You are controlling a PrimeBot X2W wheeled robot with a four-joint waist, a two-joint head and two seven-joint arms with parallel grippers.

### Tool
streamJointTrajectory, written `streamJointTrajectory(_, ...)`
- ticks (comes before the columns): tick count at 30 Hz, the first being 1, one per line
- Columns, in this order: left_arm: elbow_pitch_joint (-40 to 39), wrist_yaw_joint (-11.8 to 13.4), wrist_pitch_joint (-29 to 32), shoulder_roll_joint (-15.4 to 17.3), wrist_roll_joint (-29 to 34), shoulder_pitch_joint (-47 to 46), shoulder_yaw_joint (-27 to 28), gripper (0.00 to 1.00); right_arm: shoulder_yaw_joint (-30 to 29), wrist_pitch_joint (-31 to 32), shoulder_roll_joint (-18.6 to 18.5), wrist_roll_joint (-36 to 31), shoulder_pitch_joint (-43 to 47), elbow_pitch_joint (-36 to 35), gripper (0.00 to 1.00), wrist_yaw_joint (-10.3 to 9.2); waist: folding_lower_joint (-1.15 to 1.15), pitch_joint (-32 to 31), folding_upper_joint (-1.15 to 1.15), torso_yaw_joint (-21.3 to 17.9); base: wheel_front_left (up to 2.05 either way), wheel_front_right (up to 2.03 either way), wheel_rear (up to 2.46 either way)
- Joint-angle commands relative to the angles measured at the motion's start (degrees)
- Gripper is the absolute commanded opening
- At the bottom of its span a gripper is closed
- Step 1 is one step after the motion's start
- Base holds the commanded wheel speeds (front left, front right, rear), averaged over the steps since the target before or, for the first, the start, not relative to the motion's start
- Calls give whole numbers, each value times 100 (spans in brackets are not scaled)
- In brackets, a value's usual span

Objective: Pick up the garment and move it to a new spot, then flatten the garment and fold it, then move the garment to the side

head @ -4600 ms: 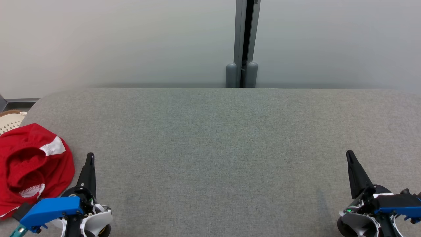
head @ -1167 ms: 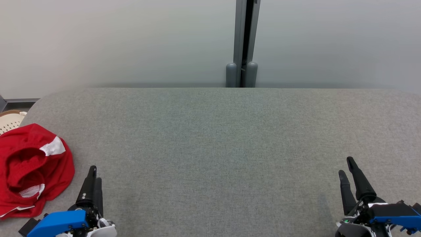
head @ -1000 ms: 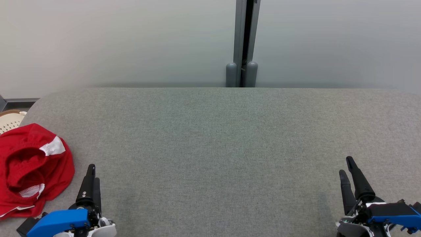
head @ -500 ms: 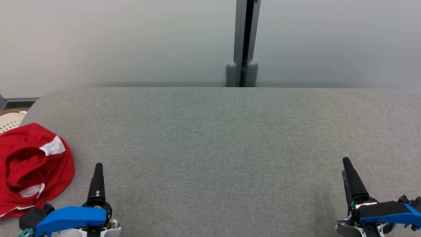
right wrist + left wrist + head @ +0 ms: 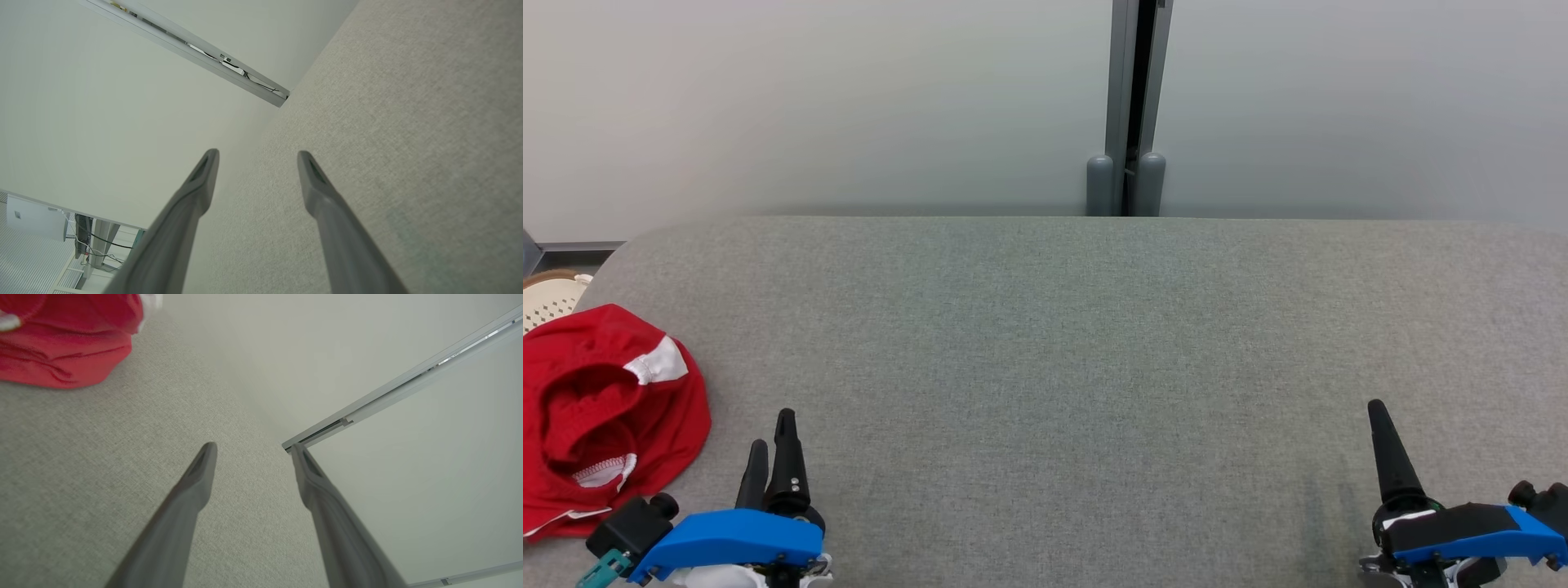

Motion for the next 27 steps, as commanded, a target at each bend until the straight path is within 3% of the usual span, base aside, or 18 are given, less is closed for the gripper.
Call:
streamJointTrajectory(1, -39, 36, -77, 44, 294, -154, -47, 100, -21, -72, -17, -255, -17, -37, 100, 7, 0, 0, 0, 3, 0, 0, 0)
streamJointTrajectory(27, 147, 325, -545, 51, 2213, -53, -287, 100, 77, -542, -9, -2295, 88, 95, 100, 10, 0, -12, 0, -44, 0, 0, 0)
